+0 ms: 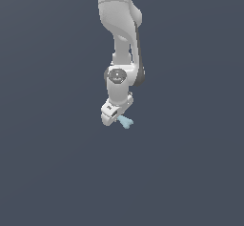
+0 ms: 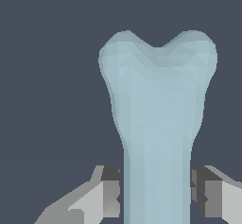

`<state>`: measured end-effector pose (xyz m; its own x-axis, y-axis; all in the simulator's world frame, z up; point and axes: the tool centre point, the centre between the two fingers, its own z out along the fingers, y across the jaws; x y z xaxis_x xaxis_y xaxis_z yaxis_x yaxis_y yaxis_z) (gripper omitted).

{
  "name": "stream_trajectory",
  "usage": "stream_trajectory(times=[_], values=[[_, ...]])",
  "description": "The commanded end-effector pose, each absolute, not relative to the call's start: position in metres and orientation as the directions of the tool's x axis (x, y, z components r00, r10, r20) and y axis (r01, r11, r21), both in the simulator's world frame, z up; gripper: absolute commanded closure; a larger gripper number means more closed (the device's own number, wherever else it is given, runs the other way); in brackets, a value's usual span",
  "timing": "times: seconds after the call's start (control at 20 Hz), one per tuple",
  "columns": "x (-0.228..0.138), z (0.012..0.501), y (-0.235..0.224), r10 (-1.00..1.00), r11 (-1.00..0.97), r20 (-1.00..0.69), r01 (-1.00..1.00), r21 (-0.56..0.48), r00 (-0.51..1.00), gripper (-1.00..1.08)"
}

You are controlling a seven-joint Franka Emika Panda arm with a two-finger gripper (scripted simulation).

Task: Pick up the object and move it to a goal position.

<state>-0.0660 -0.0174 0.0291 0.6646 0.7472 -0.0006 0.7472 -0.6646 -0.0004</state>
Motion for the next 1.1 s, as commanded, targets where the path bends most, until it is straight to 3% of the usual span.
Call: stream_trajectory(times=[0.0,0.6,1.05], values=[[-0.067,0.04,-0.022,0.747,-0.665,0.0,0.747,0.001,0.665,1.08],[-0.073,0.119,-0.051,0.748,-0.664,0.0,0.748,0.0,0.664,1.08],[-0.073,0.14,-0.059,0.747,-0.665,0.0,0.747,0.0,0.665,1.08]])
